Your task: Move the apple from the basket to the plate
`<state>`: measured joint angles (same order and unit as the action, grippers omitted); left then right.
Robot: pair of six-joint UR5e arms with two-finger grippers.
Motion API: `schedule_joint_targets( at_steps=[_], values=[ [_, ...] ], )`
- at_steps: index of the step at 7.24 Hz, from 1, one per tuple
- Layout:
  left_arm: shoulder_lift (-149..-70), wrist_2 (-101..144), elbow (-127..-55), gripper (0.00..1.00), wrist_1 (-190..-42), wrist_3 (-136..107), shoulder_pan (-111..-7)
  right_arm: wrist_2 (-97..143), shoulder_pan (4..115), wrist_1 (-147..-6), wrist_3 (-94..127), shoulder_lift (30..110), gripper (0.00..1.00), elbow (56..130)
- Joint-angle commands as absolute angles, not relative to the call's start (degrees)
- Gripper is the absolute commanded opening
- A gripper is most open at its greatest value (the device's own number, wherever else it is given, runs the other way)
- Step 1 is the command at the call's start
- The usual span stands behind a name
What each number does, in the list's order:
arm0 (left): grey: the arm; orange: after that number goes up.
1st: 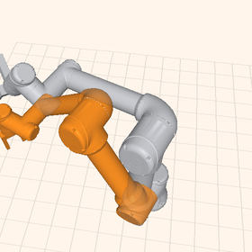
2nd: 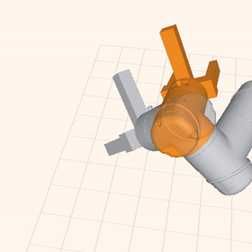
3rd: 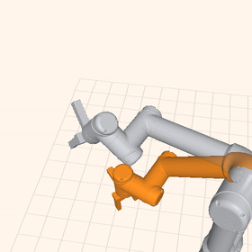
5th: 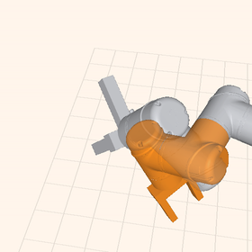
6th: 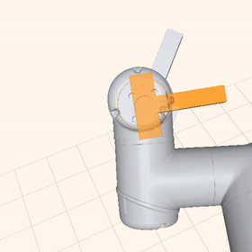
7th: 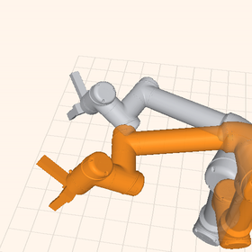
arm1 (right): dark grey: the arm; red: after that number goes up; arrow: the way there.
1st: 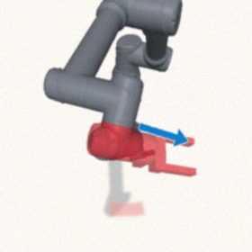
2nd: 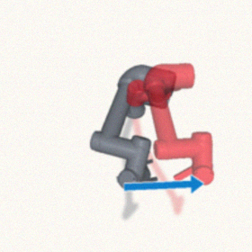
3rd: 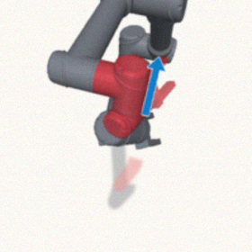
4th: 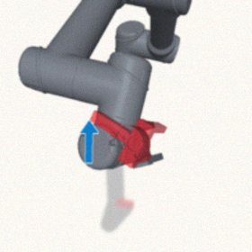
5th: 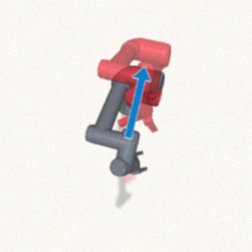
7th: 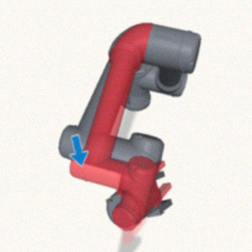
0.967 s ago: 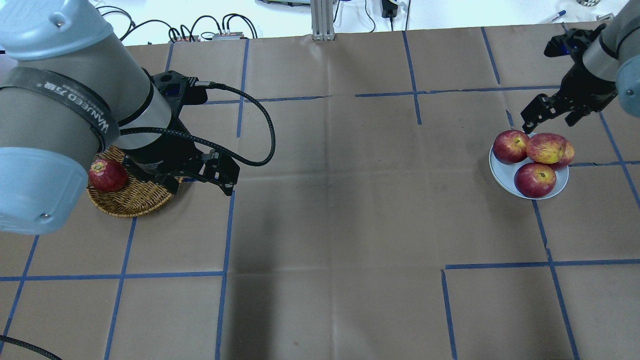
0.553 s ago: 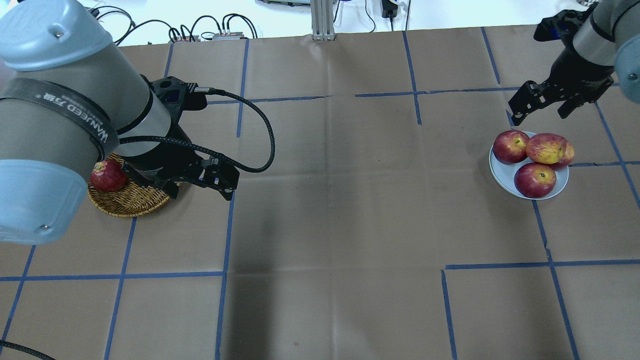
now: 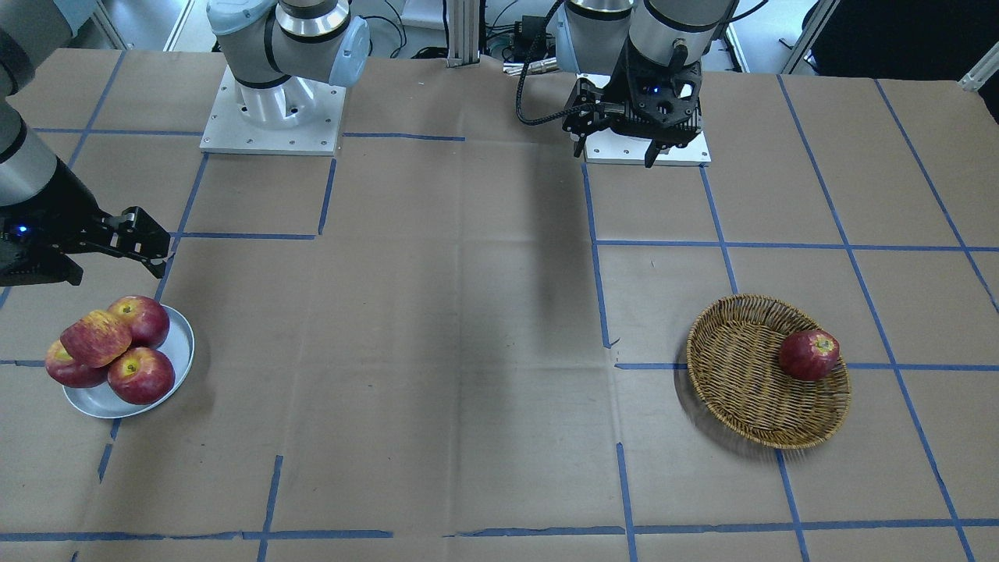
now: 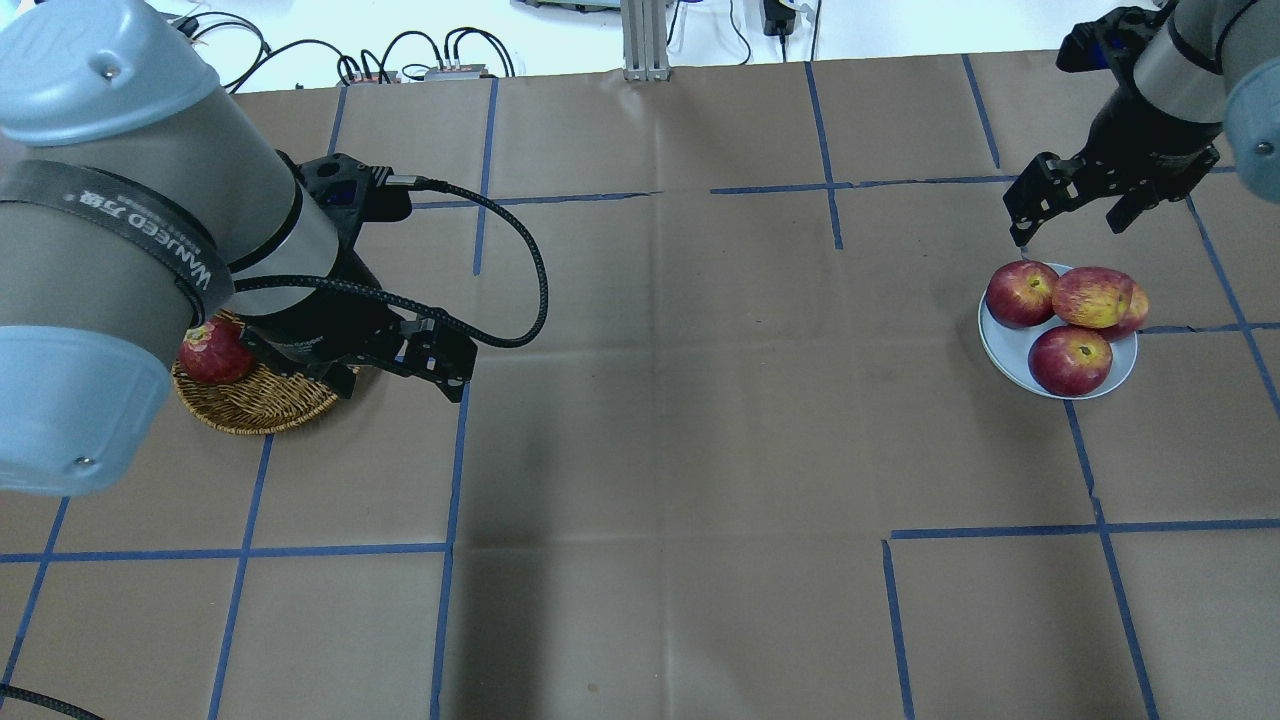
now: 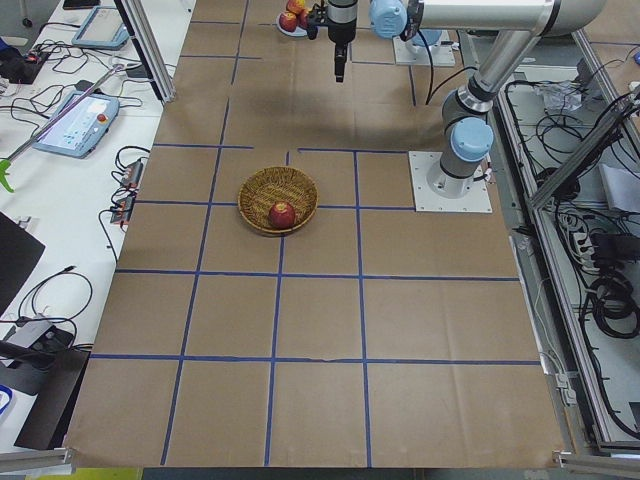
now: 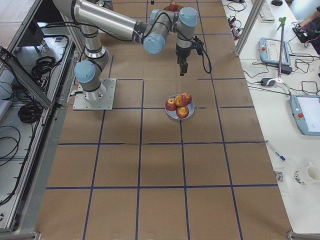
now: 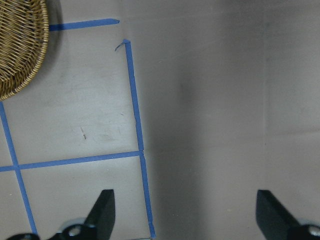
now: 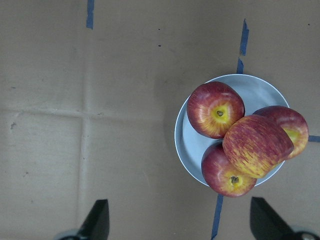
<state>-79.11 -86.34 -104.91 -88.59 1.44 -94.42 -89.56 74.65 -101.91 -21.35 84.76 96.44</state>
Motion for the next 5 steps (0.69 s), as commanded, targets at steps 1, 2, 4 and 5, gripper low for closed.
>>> schedule_joint_targets(
  at_steps=[1,2,4,5],
  values=[
    [-79.1,-86.31,-104.94,0.99,-88.51,1.58,-94.39,-89.56,74.79,-101.87,-21.09,84.81,1.0,96.42],
    [-79.1,-86.31,-104.94,0.99,-88.51,1.67,-94.39,-89.56,74.79,-101.87,-21.09,84.81,1.0,96.42],
    [-79.1,-86.31,-104.94,0.99,-88.42,1.76,-94.22,-89.65,87.19,-94.66,-1.23,89.3,1.0,93.87],
    [-79.1,-86.31,-104.94,0.99,-88.42,1.76,-94.22,-89.56,87.19,-94.66,-1.23,89.3,1.0,93.87]
  ],
)
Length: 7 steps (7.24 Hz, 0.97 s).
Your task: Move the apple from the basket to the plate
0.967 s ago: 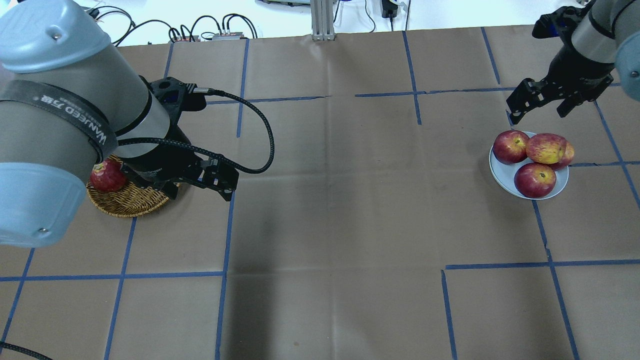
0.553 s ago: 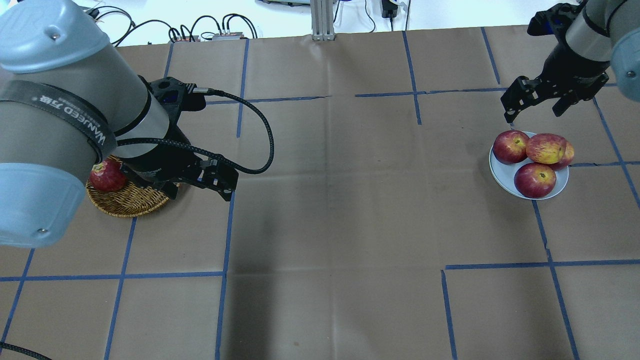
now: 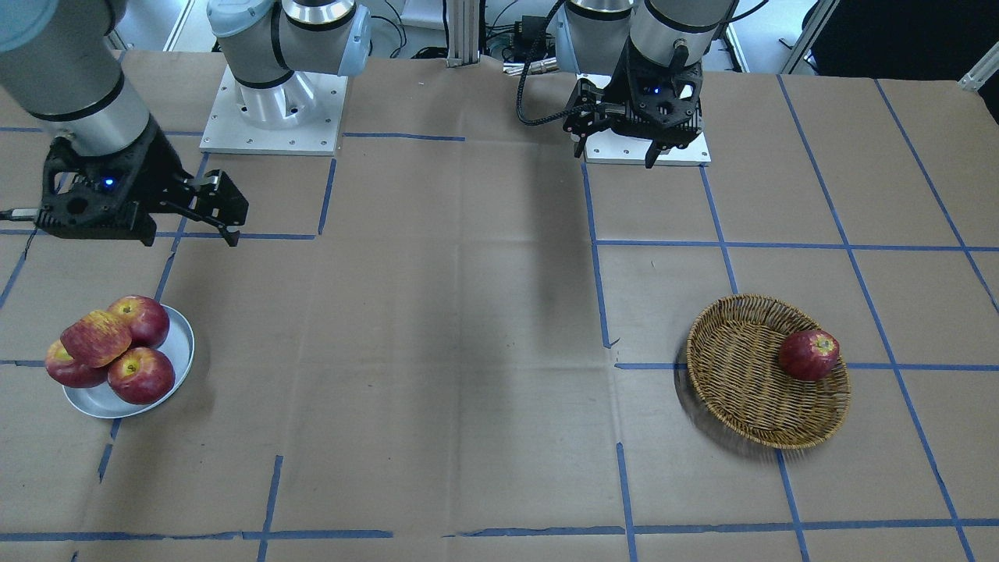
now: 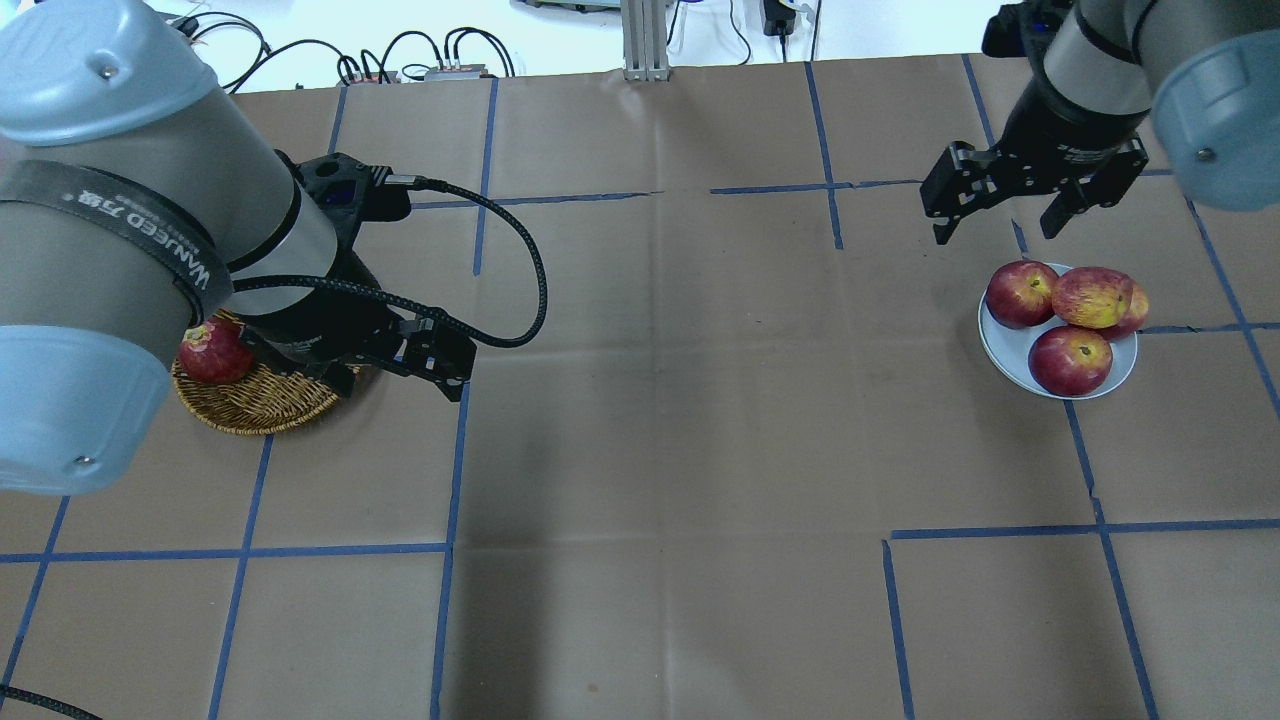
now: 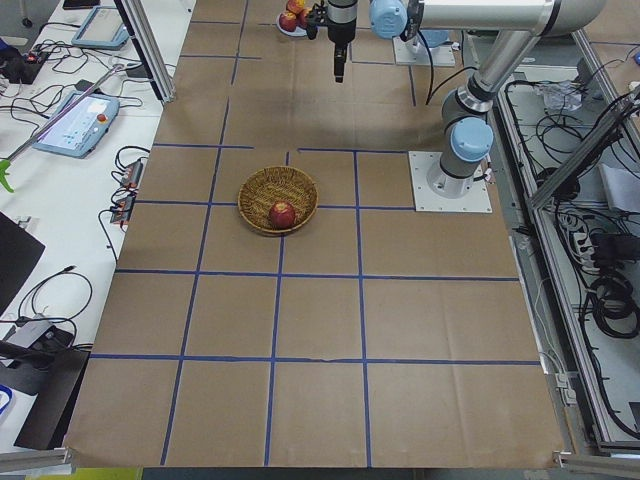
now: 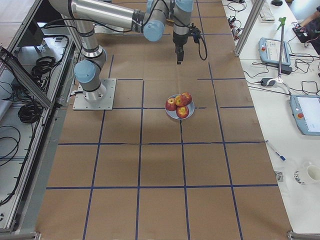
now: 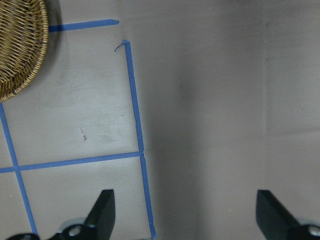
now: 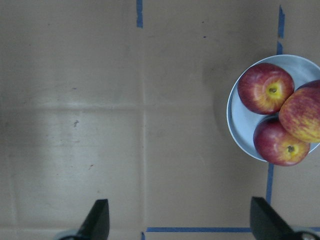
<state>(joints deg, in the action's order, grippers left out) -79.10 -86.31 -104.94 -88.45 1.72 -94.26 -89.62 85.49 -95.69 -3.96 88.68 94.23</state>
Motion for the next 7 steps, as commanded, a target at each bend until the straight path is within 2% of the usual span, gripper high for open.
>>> schedule_joint_targets(
  at_steps=[1,7],
  values=[
    [-79.19,-86.31,-104.94,0.99,-88.42,1.76,-94.22,-89.56,87.36,-94.66,-1.14,89.3,1.0,93.78],
    [-79.19,-86.31,-105.03,0.99,-88.51,1.76,-94.22,-89.65,89.38,-92.72,1.14,89.21,1.0,92.11]
  ],
)
